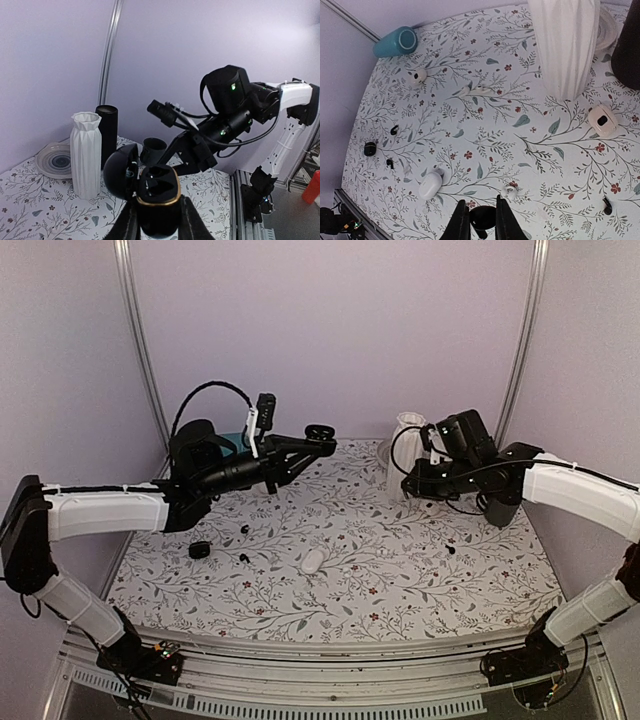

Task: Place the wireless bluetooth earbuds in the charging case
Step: Insert the left earbud into the left side groove of the charging case.

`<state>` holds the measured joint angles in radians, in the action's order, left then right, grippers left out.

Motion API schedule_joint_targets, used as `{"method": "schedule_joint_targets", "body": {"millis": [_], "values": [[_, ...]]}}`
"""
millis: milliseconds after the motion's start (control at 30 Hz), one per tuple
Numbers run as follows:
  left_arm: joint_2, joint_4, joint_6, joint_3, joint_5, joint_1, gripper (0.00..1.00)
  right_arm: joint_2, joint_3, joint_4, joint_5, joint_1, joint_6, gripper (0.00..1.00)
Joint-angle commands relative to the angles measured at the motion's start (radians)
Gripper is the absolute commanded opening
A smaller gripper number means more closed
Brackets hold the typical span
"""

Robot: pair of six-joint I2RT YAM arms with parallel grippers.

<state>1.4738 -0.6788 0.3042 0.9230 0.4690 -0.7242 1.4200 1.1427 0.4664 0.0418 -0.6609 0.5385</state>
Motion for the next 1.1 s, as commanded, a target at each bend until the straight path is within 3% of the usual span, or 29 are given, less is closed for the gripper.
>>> {"method": "schedule_joint_targets", "body": {"millis": [0, 633, 1067], "values": [[0.037, -0.071, 0.022, -0.005, 0.031, 0.002, 0.00, -0.069, 0.057, -0.087, -0.018, -0.029, 0.019, 0.07], [0.150, -0.130, 0.002, 0.075, -0.047, -0.105, 0.00, -0.177, 0.029, -0.556, 0.050, -0.242, -0.002, 0.07], [0.120, -0.164, -0.050, 0.079, -0.050, -0.164, 0.00, -0.123, 0.028, -0.662, 0.143, -0.378, -0.090, 0.07]]}}
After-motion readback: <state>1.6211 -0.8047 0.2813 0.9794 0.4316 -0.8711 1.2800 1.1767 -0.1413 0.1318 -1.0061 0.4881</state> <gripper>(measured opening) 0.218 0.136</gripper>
